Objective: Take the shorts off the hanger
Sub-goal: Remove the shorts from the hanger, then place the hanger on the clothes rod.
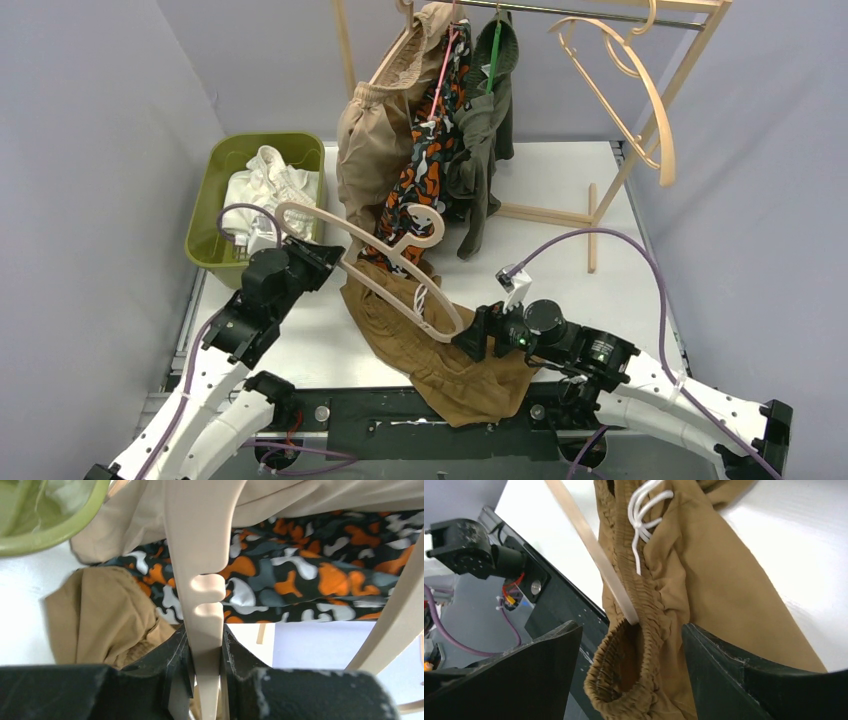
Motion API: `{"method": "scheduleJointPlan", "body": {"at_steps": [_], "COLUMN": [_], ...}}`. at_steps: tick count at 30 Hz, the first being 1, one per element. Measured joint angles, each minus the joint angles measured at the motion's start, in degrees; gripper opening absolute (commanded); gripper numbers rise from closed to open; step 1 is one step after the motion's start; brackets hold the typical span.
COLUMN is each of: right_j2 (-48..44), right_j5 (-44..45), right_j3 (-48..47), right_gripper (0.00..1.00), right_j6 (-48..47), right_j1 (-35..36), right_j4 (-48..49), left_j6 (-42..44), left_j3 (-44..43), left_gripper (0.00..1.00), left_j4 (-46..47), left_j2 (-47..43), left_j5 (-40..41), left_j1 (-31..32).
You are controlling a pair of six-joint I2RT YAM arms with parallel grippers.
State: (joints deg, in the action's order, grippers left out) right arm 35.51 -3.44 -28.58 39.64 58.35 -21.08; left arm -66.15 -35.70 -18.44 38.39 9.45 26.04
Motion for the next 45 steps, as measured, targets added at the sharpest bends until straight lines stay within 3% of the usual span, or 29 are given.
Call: {"method": "scheduleJointPlan", "body": {"at_steps": [7, 15, 19, 25, 31, 35, 41, 45], "right_j2": [-0.2, -3.5, -4.6, -4.4, -4.1, -4.3, -6.6, -9.2], "right_j5": [0.3, 2.6, 1.7, -6.3, -11.5, -11.6, -10.6, -9.9], "right_j3": [2.7, 2.7, 3.5, 5.2, 5.2, 4.9, 4.2, 4.1], "right_gripper": [0.77, 0.77, 0.71, 0.58, 0.57, 0.56, 0.42, 0.42], "right_j6": [1.7, -1.4, -4.1, -4.7, -4.2, -3.3, -3.0, -3.0], "right_j1": [0.0, 0.0, 0.0, 0.0, 0.0, 0.0, 0.0, 0.0], "right_j4": [0.2, 8.2, 10.6, 14.1, 14.3, 11.9, 8.0, 6.3], "left_j6": [1.7, 0.2, -3.0, -7.9, -12.4, -13.7, -15.2, -15.8], "left_j3": [-6.8, -6.0, -2.6, 2.1, 5.6, 6.8, 7.7, 7.8], "left_gripper": [0.0, 0.0, 0.0, 0.0, 0.0, 0.0, 0.0, 0.0], "left_j4": [-2.2, -2.0, -1.4, -0.4, 3.4, 3.7, 3.7, 3.7], "left_j2": [-0.5, -0.7, -1.7, -3.3, -3.4, -3.8, -5.8, -5.9], "left_j5": [0.6, -3.3, -7.0, -10.3, -12.3, -12.3, -11.6, -11.4], "left_j1": [-1.0, -1.0, -1.0, -1.1, -1.2, -1.5, -1.8, -2.1]}}
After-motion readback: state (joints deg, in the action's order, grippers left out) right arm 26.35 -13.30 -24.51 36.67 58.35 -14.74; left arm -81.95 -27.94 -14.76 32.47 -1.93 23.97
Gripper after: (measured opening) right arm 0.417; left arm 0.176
